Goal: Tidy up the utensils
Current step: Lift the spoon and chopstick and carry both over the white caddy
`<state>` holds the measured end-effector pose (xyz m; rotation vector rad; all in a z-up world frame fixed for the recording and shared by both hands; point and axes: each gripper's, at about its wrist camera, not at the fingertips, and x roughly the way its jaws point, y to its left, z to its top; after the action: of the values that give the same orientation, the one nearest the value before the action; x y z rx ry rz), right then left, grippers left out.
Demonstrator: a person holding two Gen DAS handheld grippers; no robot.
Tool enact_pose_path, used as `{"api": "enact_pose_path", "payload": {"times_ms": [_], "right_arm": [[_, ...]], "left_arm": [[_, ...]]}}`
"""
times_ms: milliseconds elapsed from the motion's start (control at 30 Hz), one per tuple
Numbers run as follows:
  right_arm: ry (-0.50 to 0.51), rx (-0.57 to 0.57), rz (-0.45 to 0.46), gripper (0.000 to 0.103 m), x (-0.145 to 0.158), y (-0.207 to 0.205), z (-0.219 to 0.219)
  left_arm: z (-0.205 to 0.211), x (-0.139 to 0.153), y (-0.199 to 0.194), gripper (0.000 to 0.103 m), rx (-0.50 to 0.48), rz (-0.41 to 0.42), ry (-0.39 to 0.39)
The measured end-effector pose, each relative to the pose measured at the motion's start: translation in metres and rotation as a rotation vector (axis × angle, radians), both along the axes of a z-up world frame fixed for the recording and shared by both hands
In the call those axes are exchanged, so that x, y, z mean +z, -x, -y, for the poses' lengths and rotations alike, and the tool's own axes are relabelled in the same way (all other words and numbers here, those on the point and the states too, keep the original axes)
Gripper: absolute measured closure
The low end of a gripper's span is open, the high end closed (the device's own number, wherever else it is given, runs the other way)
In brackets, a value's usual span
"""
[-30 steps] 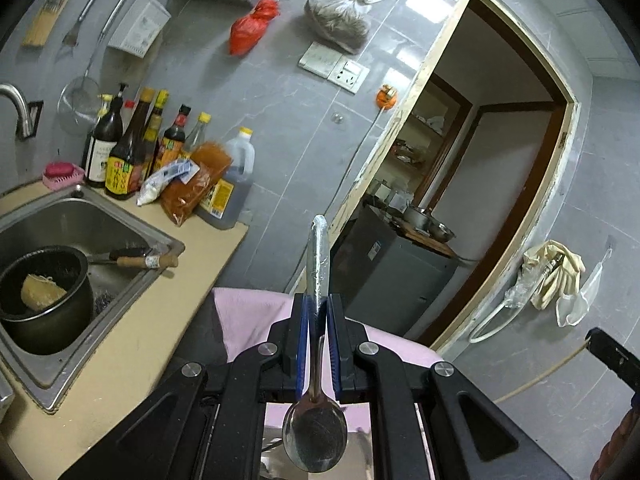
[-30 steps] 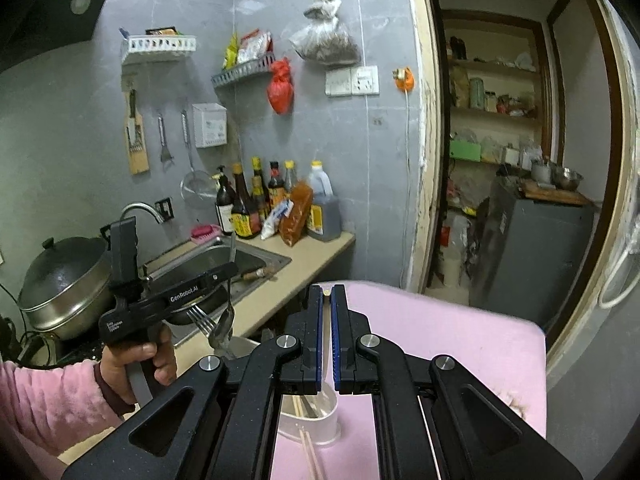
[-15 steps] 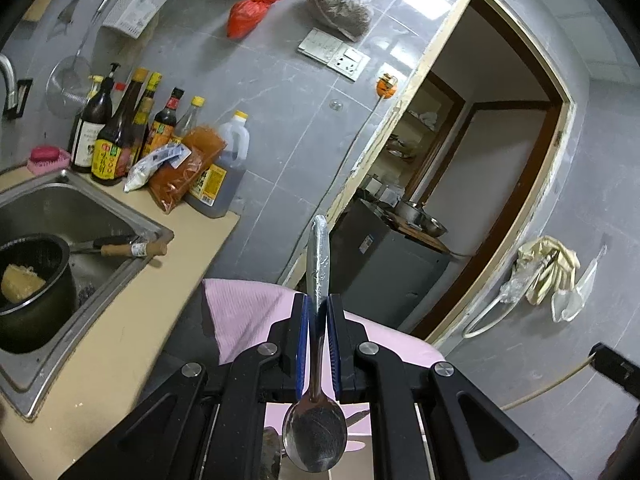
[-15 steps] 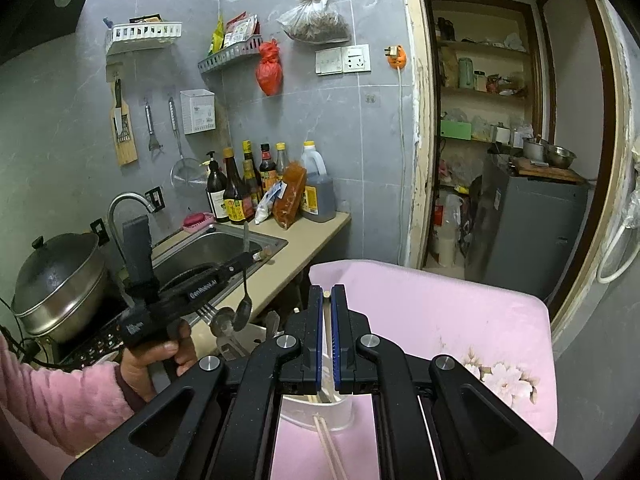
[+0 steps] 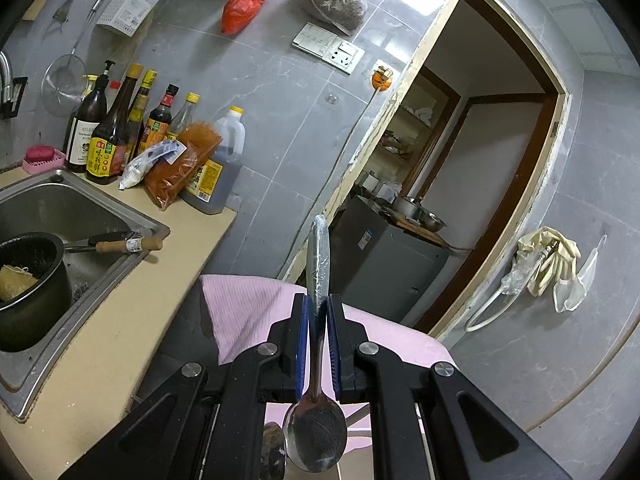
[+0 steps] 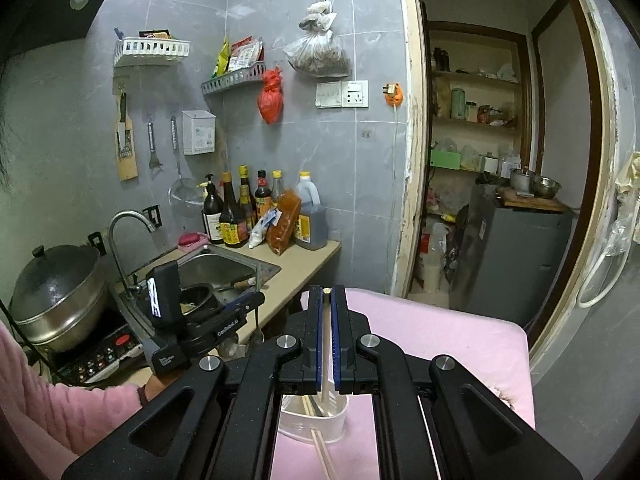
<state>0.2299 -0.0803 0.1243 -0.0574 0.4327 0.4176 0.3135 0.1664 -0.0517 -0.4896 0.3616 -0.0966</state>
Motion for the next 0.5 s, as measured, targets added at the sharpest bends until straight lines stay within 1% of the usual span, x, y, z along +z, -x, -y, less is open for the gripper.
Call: {"api": "enact_pose_path", "payload": {"times_ms": [300,500], "right_arm": [[0.006,-0.029,-0.035,0.099,-0.029,-0.017,-0.006],[0.008,-0.033,-0.07,0.099,-0.05,-0.024,-0.012]], "left_arm": [[0.009,-0.005,0.003,0.094,0.004,0.027,-0.049],[0.018,-0.009,0.006,0.094,0.012,0.06,-0.104]]}}
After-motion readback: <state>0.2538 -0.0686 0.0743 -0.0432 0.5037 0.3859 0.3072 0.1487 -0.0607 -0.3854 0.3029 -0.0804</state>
